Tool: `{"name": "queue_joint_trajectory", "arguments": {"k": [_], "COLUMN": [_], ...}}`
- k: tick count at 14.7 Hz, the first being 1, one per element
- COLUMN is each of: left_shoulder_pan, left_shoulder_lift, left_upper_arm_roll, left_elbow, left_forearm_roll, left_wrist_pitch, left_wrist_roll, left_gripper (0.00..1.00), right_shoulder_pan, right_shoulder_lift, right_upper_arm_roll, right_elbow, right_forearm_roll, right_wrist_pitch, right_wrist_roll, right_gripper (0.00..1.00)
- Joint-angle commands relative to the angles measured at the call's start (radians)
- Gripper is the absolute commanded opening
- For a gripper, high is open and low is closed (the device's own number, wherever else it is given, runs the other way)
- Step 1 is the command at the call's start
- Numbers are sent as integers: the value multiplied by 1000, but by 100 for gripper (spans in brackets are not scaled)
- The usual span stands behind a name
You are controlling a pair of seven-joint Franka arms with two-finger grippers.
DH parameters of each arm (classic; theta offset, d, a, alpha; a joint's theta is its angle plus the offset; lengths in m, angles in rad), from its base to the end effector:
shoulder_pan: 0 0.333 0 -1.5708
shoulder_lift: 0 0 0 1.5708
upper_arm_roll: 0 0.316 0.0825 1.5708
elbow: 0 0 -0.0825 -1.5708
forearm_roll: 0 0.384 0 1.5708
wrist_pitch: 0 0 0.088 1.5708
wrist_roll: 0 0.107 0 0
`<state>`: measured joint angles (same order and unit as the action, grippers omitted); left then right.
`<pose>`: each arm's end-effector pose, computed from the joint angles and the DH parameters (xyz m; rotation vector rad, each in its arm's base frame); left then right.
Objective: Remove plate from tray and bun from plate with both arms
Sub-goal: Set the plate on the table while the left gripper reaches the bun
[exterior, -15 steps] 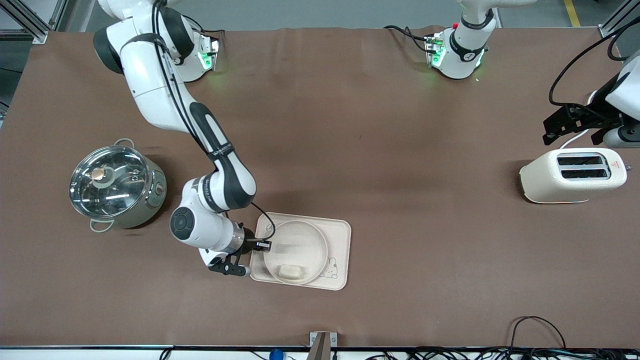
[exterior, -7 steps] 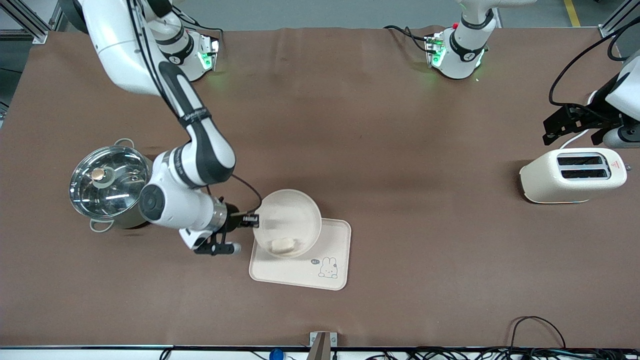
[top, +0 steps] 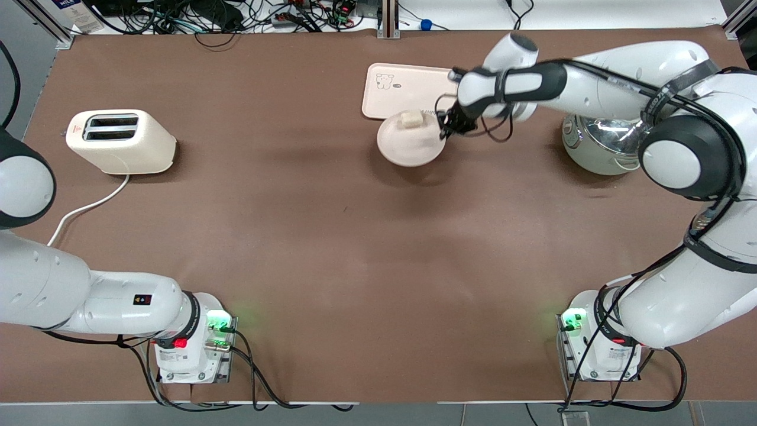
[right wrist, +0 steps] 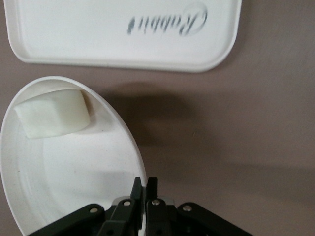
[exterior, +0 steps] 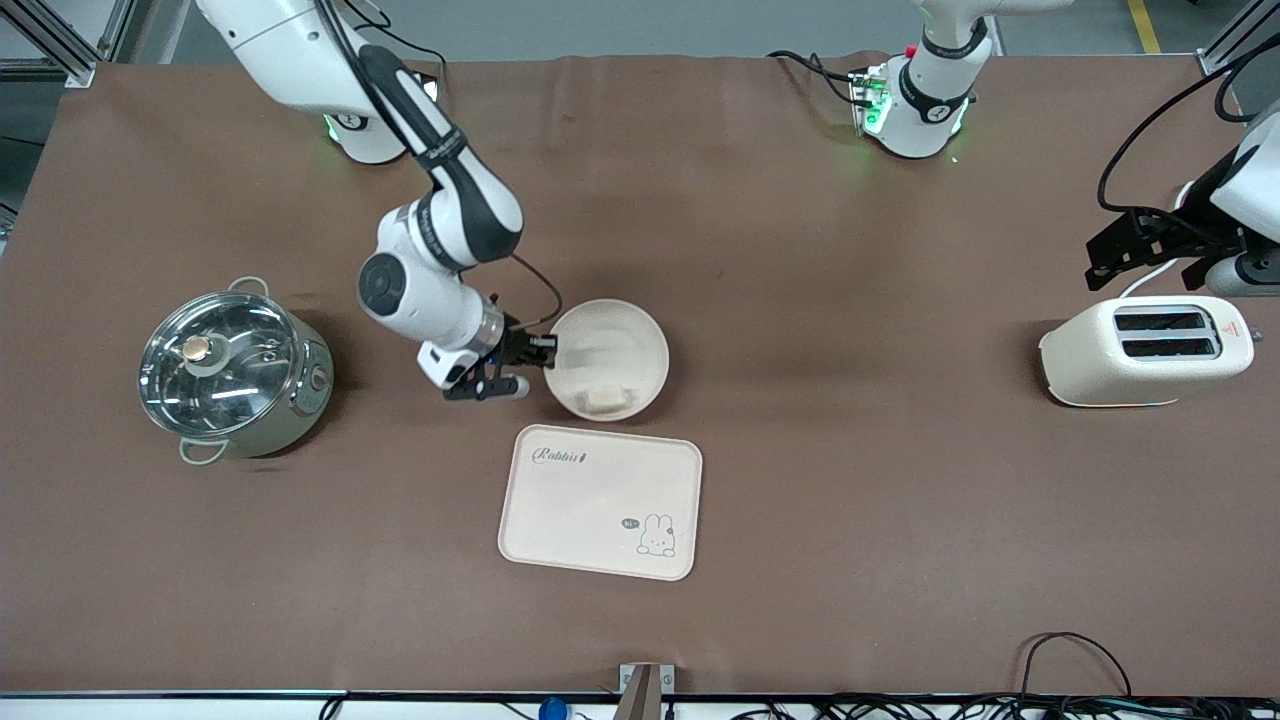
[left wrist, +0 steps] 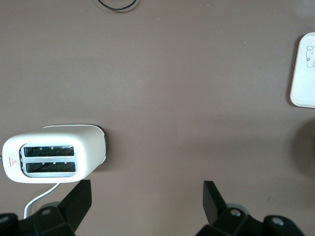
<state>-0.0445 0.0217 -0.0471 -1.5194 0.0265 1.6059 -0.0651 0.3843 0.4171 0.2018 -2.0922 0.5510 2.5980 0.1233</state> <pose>0.5634 -0.0487 0.6400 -3.1193 0.0414 -0.1039 0.5002 0.3175 0.2309 -2.7539 0.0305 0.0838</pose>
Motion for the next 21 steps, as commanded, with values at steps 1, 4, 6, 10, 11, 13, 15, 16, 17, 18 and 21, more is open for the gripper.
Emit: {"name": "queue_joint_trajectory", "arguments": {"k": [1, 4, 6, 10, 11, 13, 15, 16, 17, 18, 21], "left_shoulder_pan": [0, 0, -2, -15, -34, -86, -174, -220, -260, -291, -400], "left_shoulder_lift": [4, 3, -2, 18, 41, 111, 199, 246, 294, 343, 496], "left_upper_arm_roll": [-2, -2, -4, -101, -161, -244, -261, -260, -260, -261, -261], "left_elbow": [18, 15, 1, -57, -70, -67, -62, -59, -58, -58, -48], "left_forearm_roll": [9, 9, 4, -79, -77, -63, -63, -59, -22, 42, 153], "left_wrist_pitch": [-24, -72, -98, -17, 27, 116, 262, 329, 392, 449, 583], "left_wrist_roll": [1, -9, -22, -250, -356, -583, -761, -832, -892, -939, -1093], "left_gripper": [100, 100, 100, 100, 100, 100, 100, 100, 100, 100, 99], "right_shoulder_pan": [-5, 51, 73, 99, 105, 99, 88, 88, 88, 81, 68], "right_shoulder_lift": [-52, -22, 9, 26, 34, 37, 29, 23, 6, -20, -72], "right_upper_arm_roll": [36, 36, 36, 34, 34, 34, 34, 36, 36, 34, 31], "right_elbow": [-92, -111, -109, -109, -109, -108, -109, -108, -109, -109, -114], "right_forearm_roll": [60, 88, 130, 168, 170, 170, 170, 170, 170, 170, 170], "right_wrist_pitch": [68, 154, 181, 189, 195, 195, 191, 191, 186, 174, 129], "right_wrist_roll": [-25, -22, -24, -25, -24, -11, -11, -11, -10, -2, 56], "right_gripper": [0, 0, 0, 1, 1, 21, 39, 48, 60, 71, 100]}}
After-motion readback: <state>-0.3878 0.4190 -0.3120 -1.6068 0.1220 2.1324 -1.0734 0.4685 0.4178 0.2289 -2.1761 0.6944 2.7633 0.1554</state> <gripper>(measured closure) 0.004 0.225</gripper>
